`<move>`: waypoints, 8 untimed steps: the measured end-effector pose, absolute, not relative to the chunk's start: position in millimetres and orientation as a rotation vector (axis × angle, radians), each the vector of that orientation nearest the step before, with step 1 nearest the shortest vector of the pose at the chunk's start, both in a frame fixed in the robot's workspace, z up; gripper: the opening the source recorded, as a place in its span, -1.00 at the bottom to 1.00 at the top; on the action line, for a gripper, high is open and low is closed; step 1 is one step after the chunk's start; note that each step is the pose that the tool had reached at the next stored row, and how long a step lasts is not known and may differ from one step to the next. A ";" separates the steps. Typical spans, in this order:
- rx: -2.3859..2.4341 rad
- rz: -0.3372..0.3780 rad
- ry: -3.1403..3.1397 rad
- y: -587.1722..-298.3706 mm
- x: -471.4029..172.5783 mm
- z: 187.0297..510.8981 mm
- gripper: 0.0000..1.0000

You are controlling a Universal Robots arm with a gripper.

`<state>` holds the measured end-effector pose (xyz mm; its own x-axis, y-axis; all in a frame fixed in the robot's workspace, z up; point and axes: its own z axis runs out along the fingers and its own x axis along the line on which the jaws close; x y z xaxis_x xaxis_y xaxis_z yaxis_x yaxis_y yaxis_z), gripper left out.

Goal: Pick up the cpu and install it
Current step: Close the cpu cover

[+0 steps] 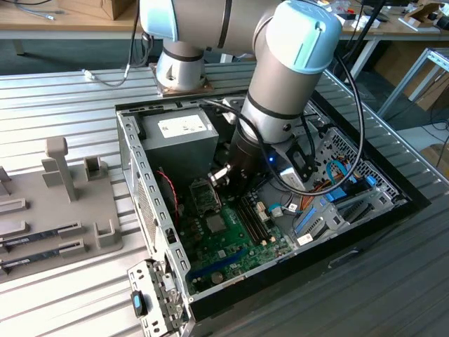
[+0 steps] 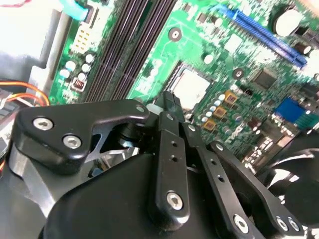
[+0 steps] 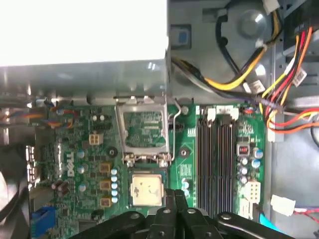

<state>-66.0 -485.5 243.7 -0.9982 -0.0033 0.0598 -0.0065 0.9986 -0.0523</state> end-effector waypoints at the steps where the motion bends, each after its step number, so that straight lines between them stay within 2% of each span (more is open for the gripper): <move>1: 0.008 0.081 -3.078 -483.1 -65.1 243.6 -0.79; 8: 0.008 0.080 -3.066 -464.6 -61.9 239.6 -0.79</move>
<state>-61.9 -464.6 239.6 -0.9972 -0.0034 0.0743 -0.0073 0.9986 -0.0519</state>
